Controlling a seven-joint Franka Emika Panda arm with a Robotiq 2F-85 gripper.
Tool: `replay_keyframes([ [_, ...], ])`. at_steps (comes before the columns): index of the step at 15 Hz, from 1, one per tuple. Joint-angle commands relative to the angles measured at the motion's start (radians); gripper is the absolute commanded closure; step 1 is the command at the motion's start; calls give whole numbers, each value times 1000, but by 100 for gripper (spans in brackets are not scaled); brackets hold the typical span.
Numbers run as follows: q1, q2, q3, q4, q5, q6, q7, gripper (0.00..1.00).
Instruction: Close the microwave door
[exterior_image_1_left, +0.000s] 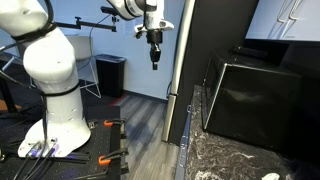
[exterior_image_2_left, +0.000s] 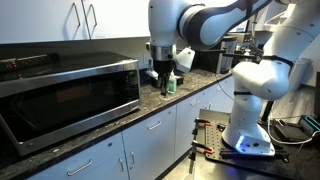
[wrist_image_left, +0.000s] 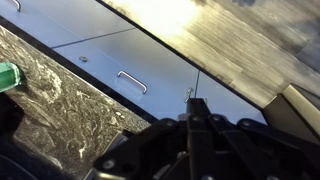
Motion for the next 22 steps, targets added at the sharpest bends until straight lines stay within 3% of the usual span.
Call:
replay_keyframes([
  [1,-21,-124,-40,-121,37,48,-198,100],
  [6,-41,-198,-70,-190,32,89,-341,98],
  [7,-41,-210,-75,-201,35,95,-363,73],
  [8,-42,-212,-78,-206,39,112,-375,73],
  [10,-43,-221,-83,-216,44,141,-393,61],
  [18,-54,-122,-40,-162,68,309,-332,2],
  [22,-60,-58,-3,-148,111,378,-249,0],
])
